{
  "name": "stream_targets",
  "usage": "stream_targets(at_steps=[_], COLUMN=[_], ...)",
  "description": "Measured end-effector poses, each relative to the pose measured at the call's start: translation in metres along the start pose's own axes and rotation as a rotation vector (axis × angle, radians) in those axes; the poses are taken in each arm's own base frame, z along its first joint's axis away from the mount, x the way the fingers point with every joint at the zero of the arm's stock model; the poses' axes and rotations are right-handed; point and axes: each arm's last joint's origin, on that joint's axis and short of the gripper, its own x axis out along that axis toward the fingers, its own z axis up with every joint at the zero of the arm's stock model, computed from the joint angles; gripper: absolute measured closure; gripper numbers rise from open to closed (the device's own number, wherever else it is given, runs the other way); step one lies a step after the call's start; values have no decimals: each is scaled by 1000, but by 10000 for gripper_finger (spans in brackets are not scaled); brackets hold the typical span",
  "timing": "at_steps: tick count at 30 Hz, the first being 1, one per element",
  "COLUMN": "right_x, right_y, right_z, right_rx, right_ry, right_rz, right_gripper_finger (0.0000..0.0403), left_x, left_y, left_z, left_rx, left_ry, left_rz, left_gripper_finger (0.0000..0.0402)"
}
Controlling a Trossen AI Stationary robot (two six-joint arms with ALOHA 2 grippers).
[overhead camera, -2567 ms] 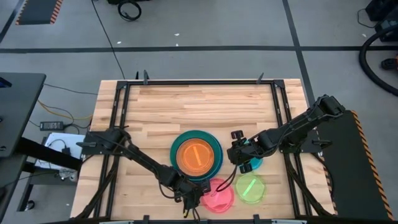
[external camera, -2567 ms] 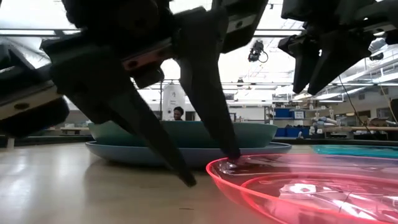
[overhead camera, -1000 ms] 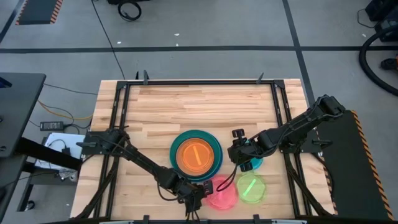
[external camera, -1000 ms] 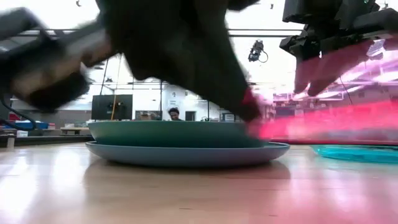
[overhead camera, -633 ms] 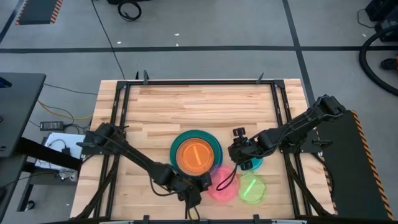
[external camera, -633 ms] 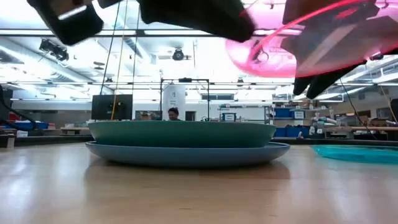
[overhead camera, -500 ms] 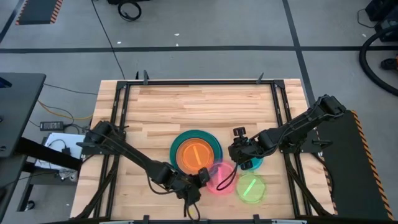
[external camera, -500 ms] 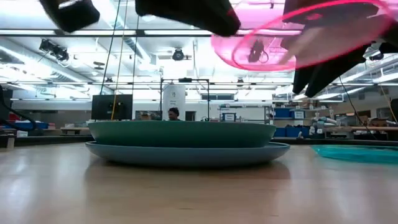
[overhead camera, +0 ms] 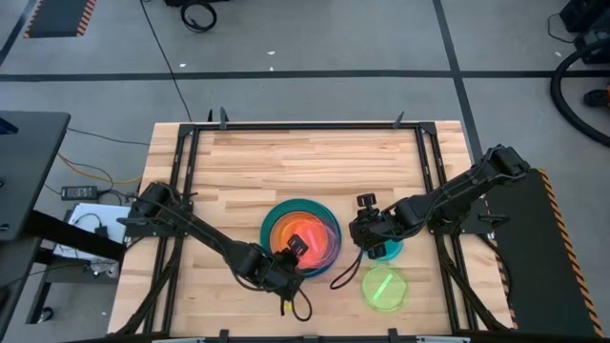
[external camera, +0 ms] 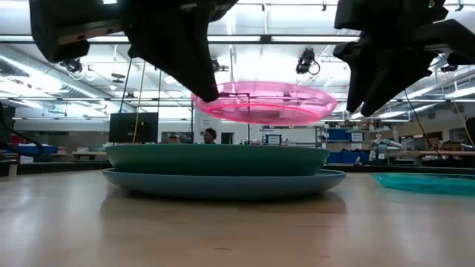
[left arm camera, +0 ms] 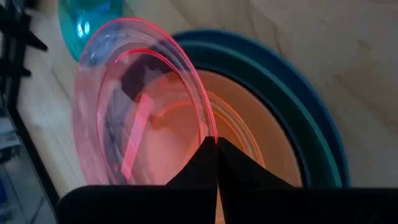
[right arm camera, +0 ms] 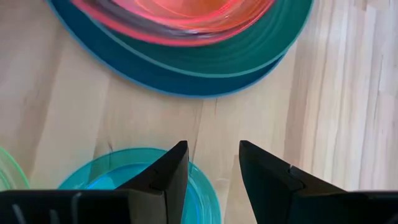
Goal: Stack plastic plates
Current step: Stack the pink transparent plate on top of the orange transparent plate
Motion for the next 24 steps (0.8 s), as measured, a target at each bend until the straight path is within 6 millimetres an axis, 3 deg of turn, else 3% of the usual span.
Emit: stream_targets(at_steps=[18,24], right_x=[0,0], right_y=[0,0], right_z=[0,0], right_rx=[5,4], right_ry=[1,1], right_rz=[7,7], right_gripper_finger=[250,250], left_x=[-1,5], left_y=[2,12], left_z=[-8,-17], left_rx=[-148,-297], left_ry=[63,102], left_rz=[6,-33], left_gripper_finger=[398,398])
